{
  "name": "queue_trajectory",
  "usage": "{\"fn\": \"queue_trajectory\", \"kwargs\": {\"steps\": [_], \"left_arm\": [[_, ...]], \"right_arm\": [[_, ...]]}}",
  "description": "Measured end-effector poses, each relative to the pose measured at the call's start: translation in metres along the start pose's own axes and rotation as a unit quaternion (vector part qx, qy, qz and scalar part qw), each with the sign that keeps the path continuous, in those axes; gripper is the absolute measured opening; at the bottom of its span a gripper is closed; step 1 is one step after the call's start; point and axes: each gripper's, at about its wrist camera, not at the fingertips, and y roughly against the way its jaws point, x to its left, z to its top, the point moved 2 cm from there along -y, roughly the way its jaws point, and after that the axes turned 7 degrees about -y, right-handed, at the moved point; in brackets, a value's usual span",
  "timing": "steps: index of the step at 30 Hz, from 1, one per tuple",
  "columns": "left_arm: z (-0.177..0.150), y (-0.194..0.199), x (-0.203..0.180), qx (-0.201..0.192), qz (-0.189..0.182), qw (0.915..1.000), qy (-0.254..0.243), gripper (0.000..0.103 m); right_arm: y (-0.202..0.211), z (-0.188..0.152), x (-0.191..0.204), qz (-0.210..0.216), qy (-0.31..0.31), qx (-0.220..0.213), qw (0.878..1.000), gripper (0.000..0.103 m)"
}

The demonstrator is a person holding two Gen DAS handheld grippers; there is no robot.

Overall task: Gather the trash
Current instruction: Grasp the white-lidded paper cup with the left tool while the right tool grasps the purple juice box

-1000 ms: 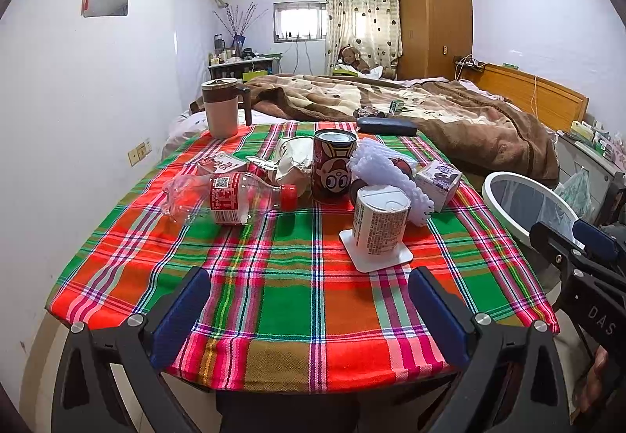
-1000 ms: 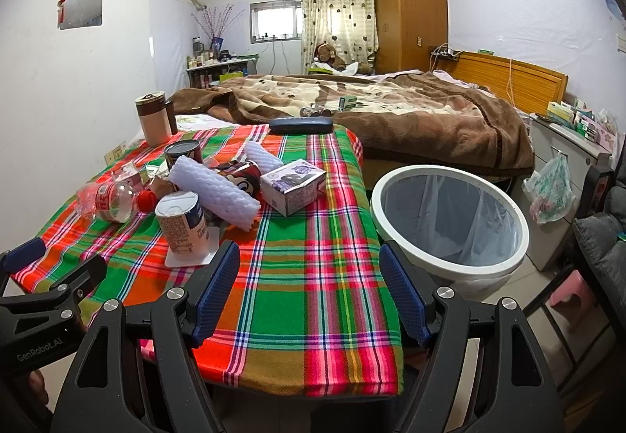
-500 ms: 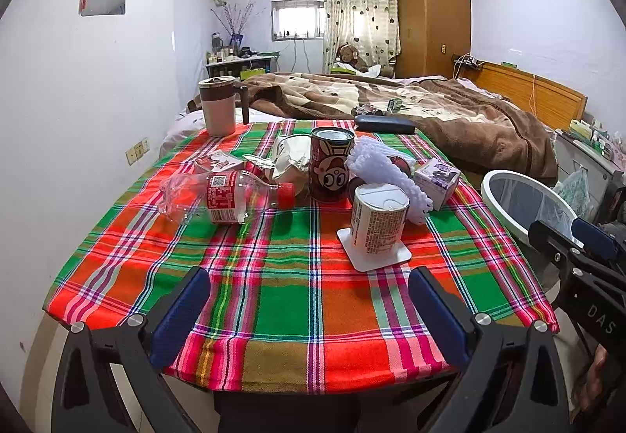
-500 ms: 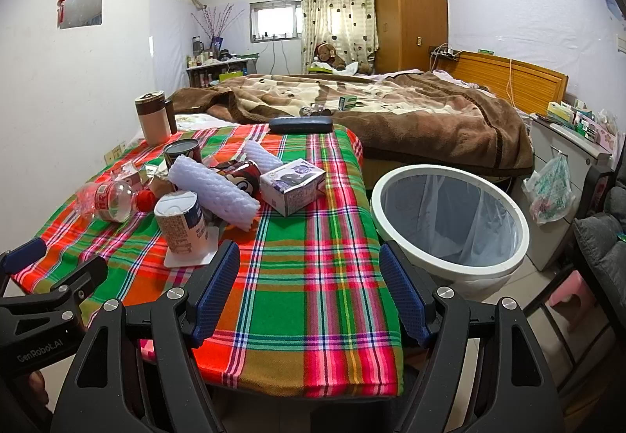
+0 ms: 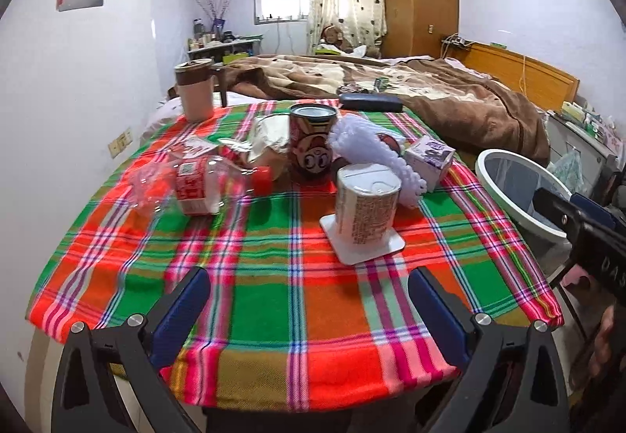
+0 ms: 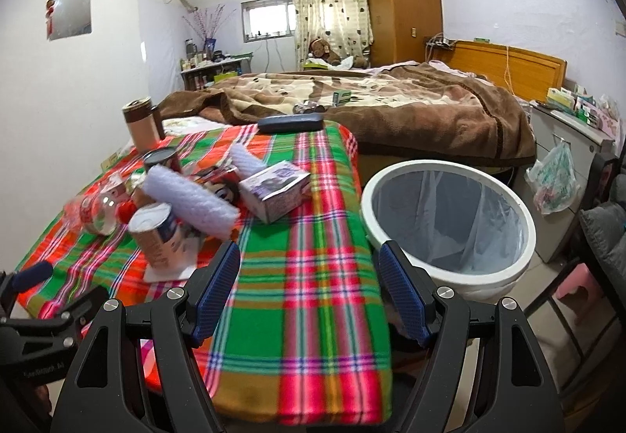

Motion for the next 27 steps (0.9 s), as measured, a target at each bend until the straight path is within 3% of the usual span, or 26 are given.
{"fn": "queue_trajectory", "kwargs": {"steps": [5,15,17,19,22,27], "left_arm": [[0.012,-0.023,-0.002,0.012,-0.050,0.9985,0.018,0.098],[0.032,-0.063,-0.019,0.022,-0.080,0.9964,0.018,0.086],[0.035,-0.073,-0.022,0.028,-0.081,0.9962,0.016,0.079],[0.036,-0.080,-0.021,0.039,-0.087,0.9953,0.019,0.064],[0.035,-0.089,-0.018,0.054,-0.092,0.9940,0.025,0.054],[0.034,-0.092,-0.008,0.054,-0.096,0.9933,0.035,0.051]], "right_arm": [[-0.013,0.012,-0.008,-0.002,-0.006,-0.001,1.000,0.075],[-0.054,0.026,-0.014,0.017,-0.001,0.026,1.000,0.075],[-0.063,0.029,-0.014,0.030,-0.007,0.044,0.999,0.075],[-0.070,0.031,-0.014,0.042,-0.021,0.060,0.997,0.075],[-0.080,0.033,-0.011,0.045,-0.029,0.075,0.996,0.075],[-0.092,0.036,-0.002,0.056,-0.028,0.102,0.993,0.075]]}}
